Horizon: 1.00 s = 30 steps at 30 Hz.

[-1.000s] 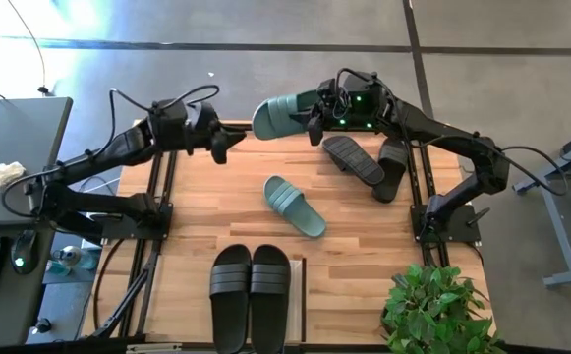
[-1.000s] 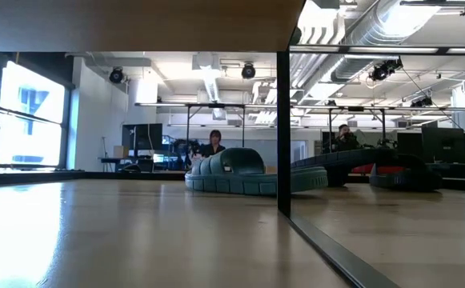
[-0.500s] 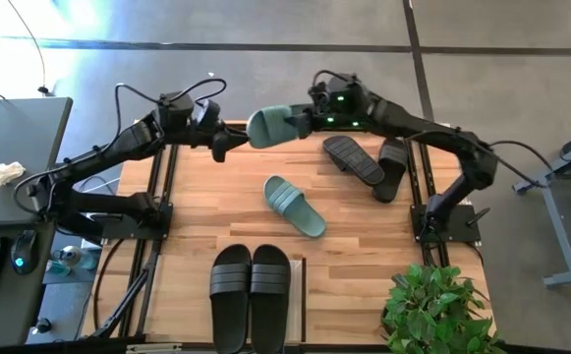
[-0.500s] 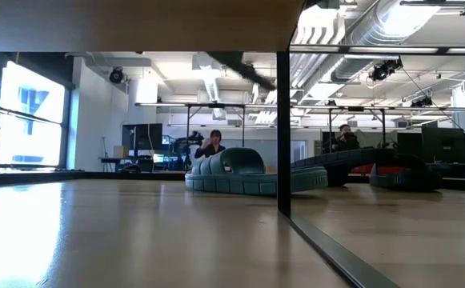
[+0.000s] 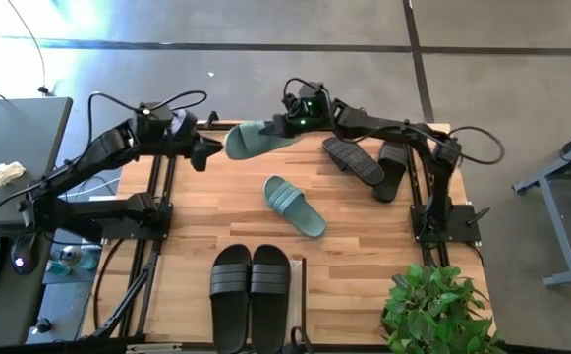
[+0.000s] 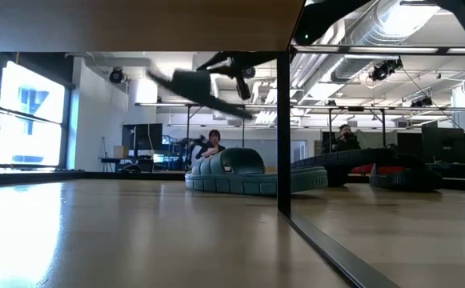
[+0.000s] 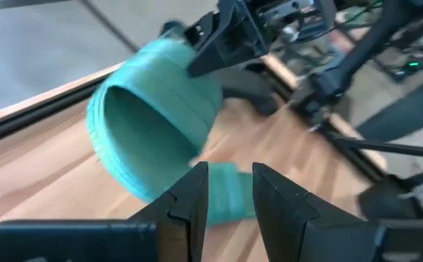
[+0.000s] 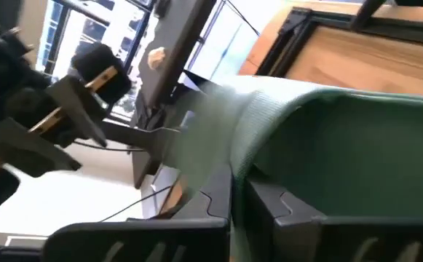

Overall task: Pick and place slides into the shelf
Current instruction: Put the green slipper under the shelf

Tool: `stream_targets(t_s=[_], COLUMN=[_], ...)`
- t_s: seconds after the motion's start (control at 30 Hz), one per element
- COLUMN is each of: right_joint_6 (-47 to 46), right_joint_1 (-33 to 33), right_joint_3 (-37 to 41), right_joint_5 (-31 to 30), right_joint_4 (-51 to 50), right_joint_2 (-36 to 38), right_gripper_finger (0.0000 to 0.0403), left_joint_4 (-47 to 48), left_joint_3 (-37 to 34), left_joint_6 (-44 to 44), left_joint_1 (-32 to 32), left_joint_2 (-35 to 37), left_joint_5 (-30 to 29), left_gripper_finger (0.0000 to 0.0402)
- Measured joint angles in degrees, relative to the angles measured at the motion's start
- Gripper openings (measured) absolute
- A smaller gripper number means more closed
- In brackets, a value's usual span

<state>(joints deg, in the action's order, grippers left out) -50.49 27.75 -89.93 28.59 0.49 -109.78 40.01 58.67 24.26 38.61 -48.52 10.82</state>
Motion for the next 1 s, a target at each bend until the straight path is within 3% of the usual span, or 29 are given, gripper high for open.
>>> stream_targets(t_s=[0.23, 1.0], right_joint_6=[-0.6, -7.8], right_joint_1=[0.8, 0.2], right_joint_3=[0.0, 0.0], right_joint_5=[-1.6, 1.5], right_joint_4=[-0.7, -3.7], right_joint_2=[-1.4, -6.1], right_gripper_finger=[0.0, 0.0], left_joint_4=[5.5, 5.7], left_joint_3=[0.0, 0.0], left_joint_6=[0.2, -3.0], left_joint_1=[0.0, 0.0], left_joint_2=[0.9, -1.9], left_joint_5=[-8.1, -7.1], left_gripper_finger=[0.0095, 0.0095])
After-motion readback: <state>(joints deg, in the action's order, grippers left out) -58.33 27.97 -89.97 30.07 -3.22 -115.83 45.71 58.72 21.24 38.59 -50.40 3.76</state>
